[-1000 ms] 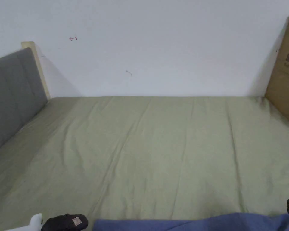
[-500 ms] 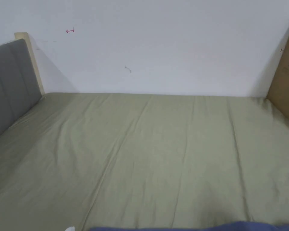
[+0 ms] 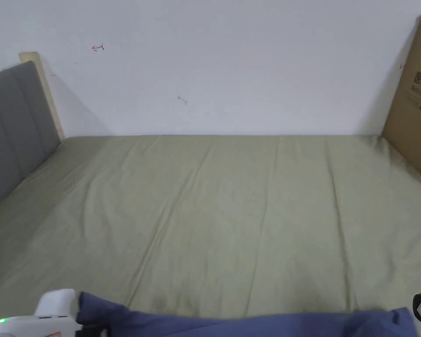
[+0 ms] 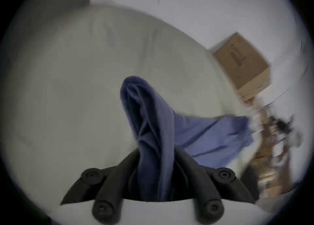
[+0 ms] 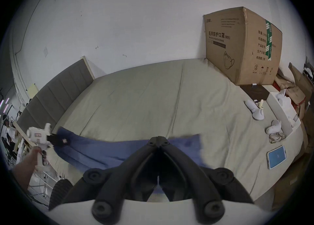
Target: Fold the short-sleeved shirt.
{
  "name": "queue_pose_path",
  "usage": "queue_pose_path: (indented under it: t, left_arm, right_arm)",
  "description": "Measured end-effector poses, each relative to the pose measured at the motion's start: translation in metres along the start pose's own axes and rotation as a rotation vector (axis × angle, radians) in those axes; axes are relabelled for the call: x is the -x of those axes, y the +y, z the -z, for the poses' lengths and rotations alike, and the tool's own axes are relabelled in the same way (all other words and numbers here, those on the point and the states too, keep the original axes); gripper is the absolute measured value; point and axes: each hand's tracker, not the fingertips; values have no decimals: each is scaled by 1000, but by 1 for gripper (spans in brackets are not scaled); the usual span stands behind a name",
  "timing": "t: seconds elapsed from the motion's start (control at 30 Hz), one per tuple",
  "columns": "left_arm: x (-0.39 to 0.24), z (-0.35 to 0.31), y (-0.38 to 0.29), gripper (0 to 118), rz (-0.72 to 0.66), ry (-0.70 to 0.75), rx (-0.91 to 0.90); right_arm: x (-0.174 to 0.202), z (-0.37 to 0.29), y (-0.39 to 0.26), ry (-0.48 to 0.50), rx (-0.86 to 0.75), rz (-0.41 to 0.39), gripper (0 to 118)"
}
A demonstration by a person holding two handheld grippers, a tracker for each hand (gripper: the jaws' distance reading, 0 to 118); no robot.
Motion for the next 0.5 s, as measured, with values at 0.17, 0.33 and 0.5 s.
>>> queue_pose_path:
  t: [0.17,0.33,0.5]
  left_arm:
    - [-21,-44,16,4,8,36,-28]
    - [-79,-12,28,4,-244,-337,43]
    - [-165,72,18,11,-171,-348,246]
  right_arm:
    - [-6,-2,0,11,-4,20,0]
    - [-9,-9,-2,28,-21,53,0]
    - [-13,-13,-8,31,-9,54,0]
